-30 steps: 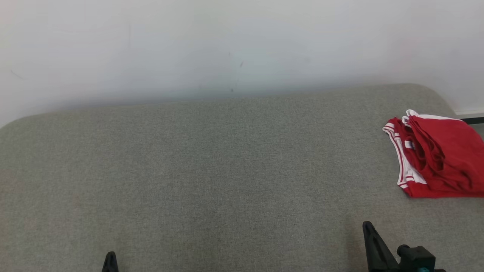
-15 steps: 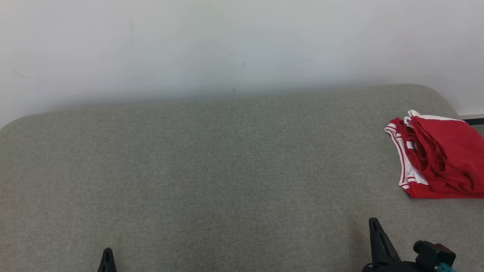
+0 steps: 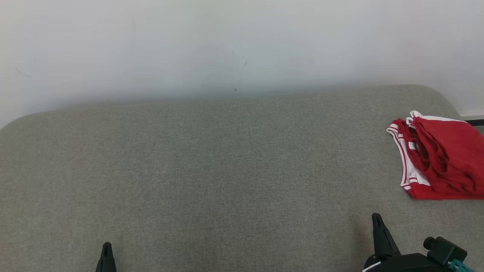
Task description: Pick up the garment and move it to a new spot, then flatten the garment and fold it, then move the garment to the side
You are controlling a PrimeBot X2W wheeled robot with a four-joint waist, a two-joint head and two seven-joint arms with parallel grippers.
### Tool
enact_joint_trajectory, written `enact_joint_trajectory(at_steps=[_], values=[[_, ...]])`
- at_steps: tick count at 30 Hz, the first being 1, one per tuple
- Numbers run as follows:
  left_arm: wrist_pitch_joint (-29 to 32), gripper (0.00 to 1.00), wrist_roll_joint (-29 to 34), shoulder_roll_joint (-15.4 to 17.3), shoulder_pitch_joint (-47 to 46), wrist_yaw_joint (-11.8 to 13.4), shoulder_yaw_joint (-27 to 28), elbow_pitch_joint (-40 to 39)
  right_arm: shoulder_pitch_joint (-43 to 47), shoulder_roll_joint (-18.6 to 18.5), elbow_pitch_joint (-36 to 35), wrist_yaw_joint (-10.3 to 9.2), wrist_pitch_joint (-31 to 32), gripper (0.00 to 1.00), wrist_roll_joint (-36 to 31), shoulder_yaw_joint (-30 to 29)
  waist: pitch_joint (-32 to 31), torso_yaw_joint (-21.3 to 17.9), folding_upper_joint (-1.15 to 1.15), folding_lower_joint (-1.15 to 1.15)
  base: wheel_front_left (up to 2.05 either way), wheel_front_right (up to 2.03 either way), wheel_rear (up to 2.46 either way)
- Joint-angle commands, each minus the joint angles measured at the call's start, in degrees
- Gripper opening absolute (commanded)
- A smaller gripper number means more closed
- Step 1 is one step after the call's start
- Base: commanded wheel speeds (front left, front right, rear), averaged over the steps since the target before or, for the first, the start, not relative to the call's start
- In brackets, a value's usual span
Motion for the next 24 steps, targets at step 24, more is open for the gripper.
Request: enact_joint_trajectory(at_steps=[24], values=[[4.63, 0.0, -17.92, 0.22, -3.96, -1.84, 1.27, -0.07, -2.88, 0.05, -1.23, -0.06, 4.4, 0.0, 20.23, -0.78, 0.04, 0.56, 0.0, 0.0, 0.0, 0.0, 0.0]])
